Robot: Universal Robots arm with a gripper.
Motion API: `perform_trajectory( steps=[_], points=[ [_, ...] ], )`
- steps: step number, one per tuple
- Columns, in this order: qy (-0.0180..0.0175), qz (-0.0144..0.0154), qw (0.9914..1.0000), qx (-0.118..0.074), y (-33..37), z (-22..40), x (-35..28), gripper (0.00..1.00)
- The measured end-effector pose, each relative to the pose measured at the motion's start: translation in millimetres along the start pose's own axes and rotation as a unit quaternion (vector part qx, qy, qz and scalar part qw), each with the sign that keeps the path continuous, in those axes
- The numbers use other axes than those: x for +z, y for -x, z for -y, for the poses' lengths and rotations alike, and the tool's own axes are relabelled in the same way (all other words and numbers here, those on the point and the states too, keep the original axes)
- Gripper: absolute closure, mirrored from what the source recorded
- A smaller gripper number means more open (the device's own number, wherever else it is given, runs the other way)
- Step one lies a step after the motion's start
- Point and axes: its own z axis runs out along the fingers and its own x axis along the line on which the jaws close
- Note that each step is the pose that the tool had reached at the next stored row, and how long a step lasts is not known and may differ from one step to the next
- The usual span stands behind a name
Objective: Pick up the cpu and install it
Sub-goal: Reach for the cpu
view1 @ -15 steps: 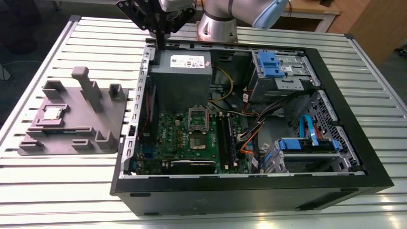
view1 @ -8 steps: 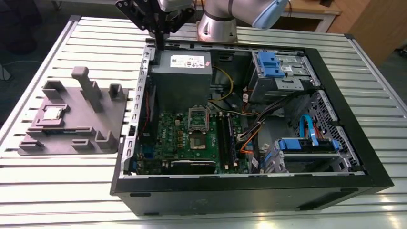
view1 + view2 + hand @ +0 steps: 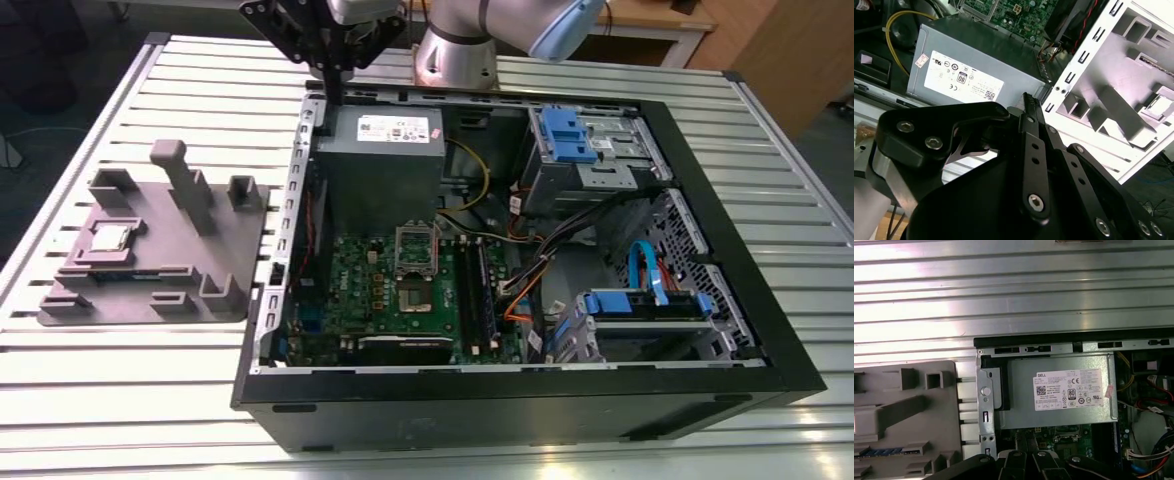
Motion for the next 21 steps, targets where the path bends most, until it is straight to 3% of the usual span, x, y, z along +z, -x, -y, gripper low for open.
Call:
perform_trajectory(
  steps=[21],
  points=[
    [0.0, 0.0, 1.0, 0.0, -4.6, 0.4, 0.9, 0.89]
  ],
)
